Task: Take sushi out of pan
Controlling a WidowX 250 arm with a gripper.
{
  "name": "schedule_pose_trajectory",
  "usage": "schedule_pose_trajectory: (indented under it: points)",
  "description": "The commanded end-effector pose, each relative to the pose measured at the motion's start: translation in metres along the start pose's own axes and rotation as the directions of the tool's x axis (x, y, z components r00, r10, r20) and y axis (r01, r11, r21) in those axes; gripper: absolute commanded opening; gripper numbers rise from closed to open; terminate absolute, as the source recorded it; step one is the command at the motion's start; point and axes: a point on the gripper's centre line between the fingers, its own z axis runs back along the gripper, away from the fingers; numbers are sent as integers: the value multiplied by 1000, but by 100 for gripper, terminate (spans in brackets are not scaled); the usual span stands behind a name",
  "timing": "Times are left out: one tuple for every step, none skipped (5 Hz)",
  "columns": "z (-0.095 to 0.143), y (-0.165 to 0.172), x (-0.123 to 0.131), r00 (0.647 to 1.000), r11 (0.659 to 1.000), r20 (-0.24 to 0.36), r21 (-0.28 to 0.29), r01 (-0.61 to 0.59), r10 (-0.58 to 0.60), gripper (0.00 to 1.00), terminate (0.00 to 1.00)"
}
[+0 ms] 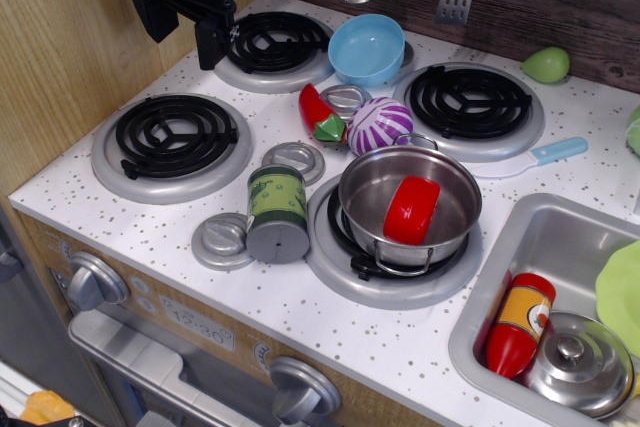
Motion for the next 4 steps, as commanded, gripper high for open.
schedule_pose_trajectory:
  points:
    - [0,0,0,1000,1000,0,0,0,0,100,0]
    - [30,-30,0,997,996,-35,51,-69,71,100,0]
    - [43,-71,-3,984,986,-65,50,-160,163,100,0]
    - [68,-116,-2,939,953,-162,81,-293,303,100,0]
